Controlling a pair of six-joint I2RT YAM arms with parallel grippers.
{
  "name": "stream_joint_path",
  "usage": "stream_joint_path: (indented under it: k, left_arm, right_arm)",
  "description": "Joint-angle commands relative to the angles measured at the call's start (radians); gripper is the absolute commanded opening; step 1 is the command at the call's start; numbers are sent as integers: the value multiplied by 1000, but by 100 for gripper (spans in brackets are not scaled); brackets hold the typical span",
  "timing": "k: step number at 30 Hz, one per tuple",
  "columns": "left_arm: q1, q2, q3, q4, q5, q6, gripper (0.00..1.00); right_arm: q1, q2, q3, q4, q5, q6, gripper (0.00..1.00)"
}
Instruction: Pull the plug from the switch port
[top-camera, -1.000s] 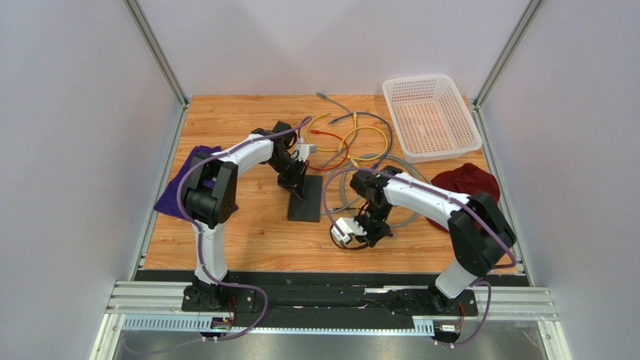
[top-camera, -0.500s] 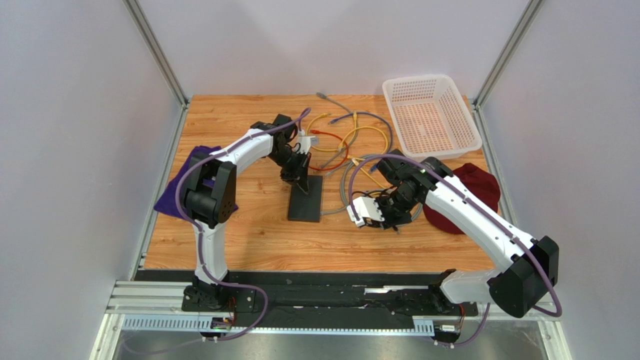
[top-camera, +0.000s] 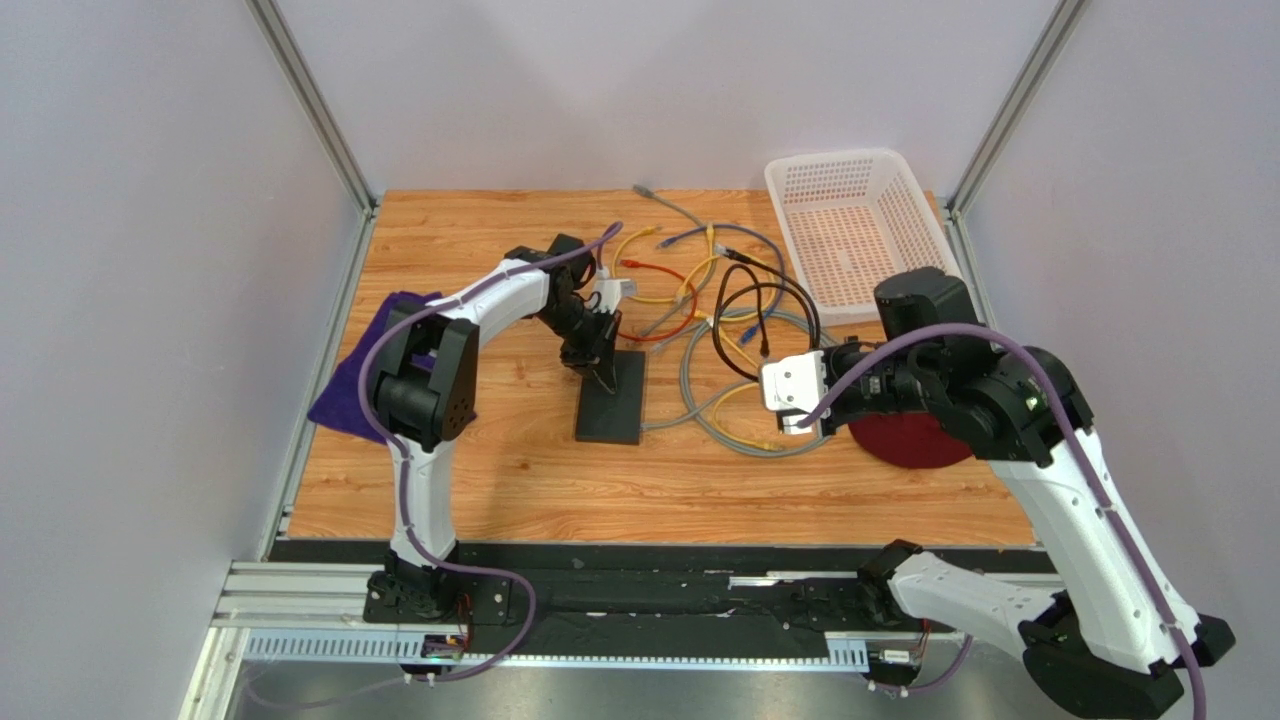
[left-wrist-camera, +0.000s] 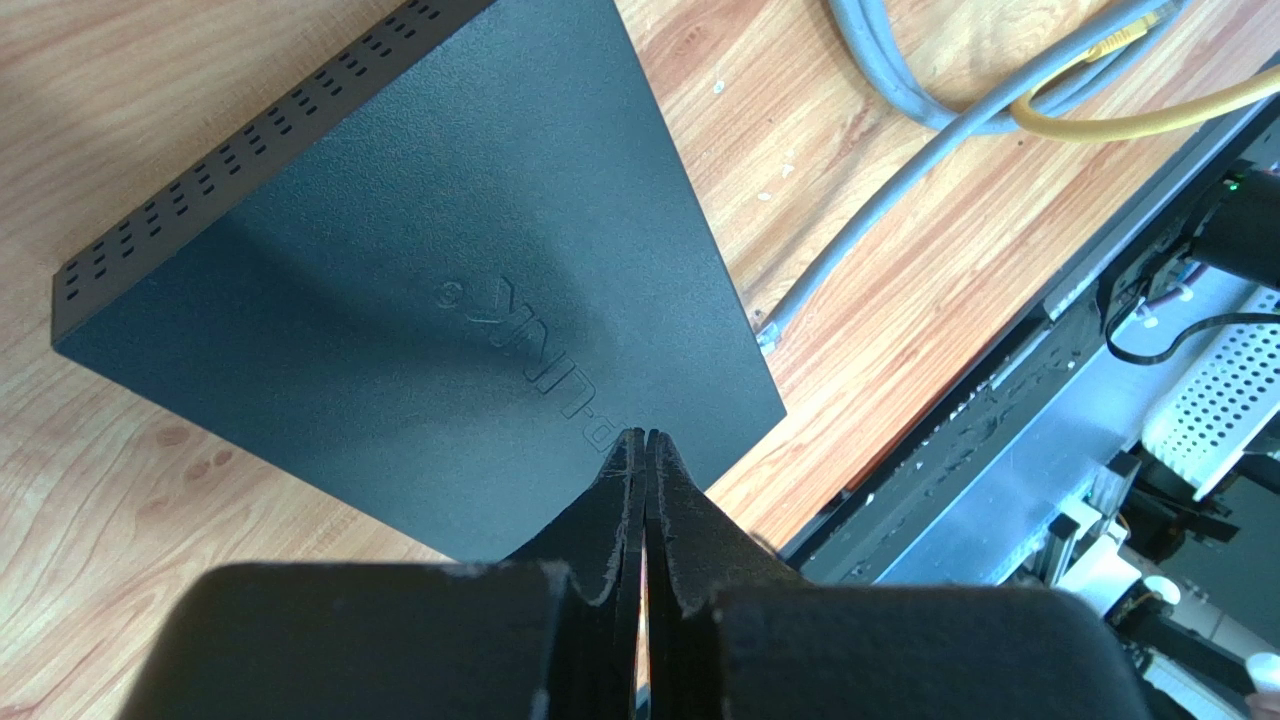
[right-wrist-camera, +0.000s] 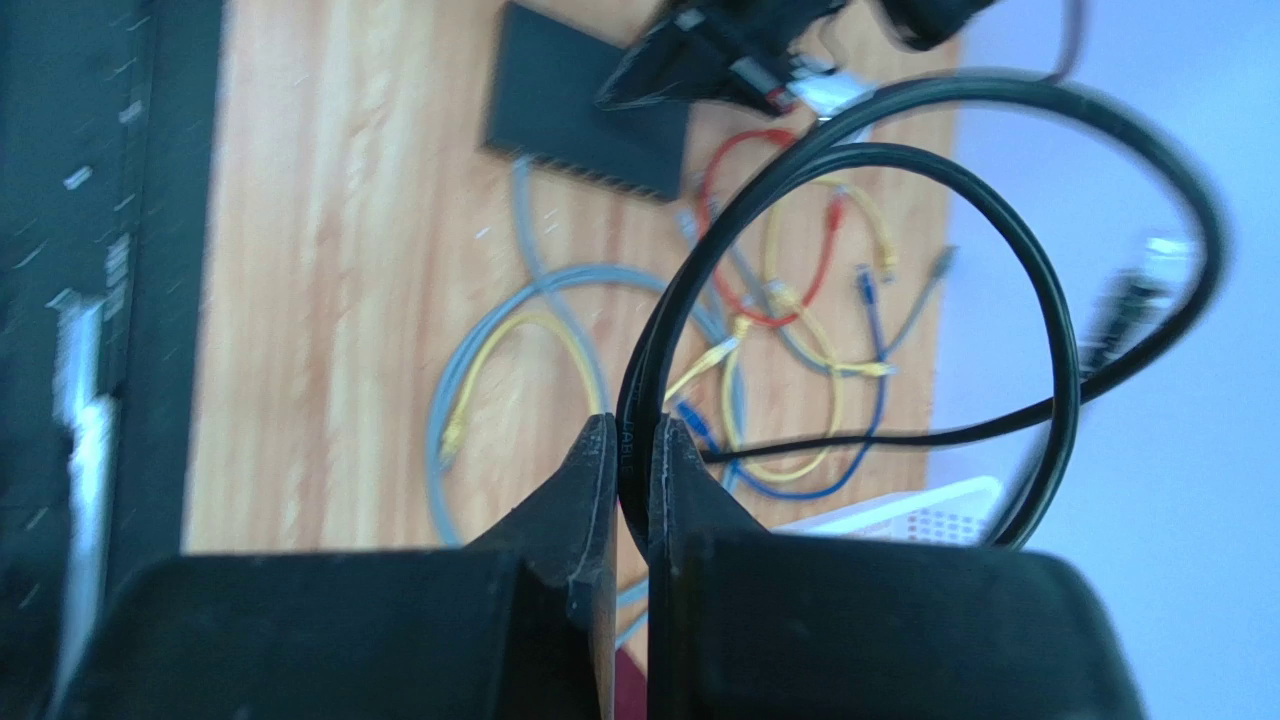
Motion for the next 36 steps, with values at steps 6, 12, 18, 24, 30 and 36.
stream_joint_path:
  k: [6,12,18,24,30,36]
  left_arm:
    - [-3,-53,11,-12,-34,10,0]
    - [-2,-159,-41,13,-68,23,1]
    - [29,-199,-56,16,-94,39,1]
    - [34,-236,-93,41,-112,48,4]
    - [34,-245,-112,50,-120,50,14]
    - [34,-253,-164,87,-96,40,33]
  right_arm:
    - [-89,233,-191,924,110,469,0]
    - [-126,536,-18,1021,100,671,0]
    - [-125,736,61,1153,150,861,63]
    - [-128,713,69,1134,160,966,89]
    - [-160,650,-129,981,-137,1046,83]
    - [-160,655,-263,894,-377,1000,81]
